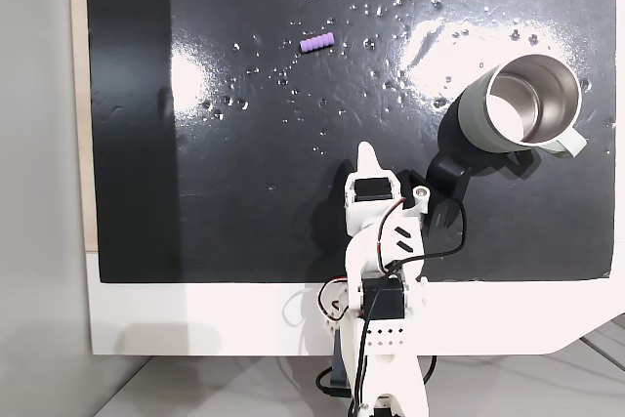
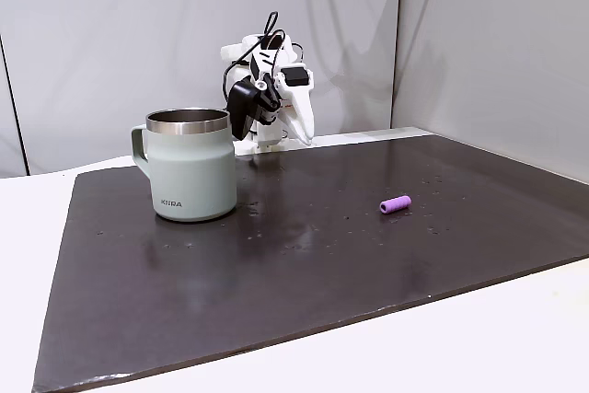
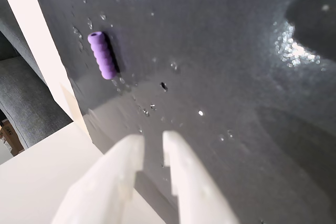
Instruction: Grasp a pengrip and put it in the cup.
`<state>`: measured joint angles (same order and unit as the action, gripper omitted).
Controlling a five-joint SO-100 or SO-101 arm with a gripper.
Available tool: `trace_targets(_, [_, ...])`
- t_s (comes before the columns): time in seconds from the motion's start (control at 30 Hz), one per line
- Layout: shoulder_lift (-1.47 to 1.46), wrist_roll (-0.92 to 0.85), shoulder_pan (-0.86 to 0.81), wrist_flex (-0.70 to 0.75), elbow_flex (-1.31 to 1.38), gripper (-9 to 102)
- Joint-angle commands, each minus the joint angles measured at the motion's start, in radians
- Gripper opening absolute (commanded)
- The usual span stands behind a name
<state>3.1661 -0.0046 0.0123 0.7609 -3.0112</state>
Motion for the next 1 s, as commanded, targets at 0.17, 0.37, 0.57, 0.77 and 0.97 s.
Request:
trace_targets(0.17, [0.011,0.034,0.017,-0.020,0.006,0])
trace_targets(0.37, [0.011,0.026,0.017,-0.002,0.041,0])
trace_targets(0.57, [-0.098,0.021,0.017,0.015,0.186,0])
trace_targets(0.77, [-0.393,0.014,0.072,0.041,0.457,1])
trace_targets(0.97, [-0.762,0.035,0.100,0.101,0.784,1])
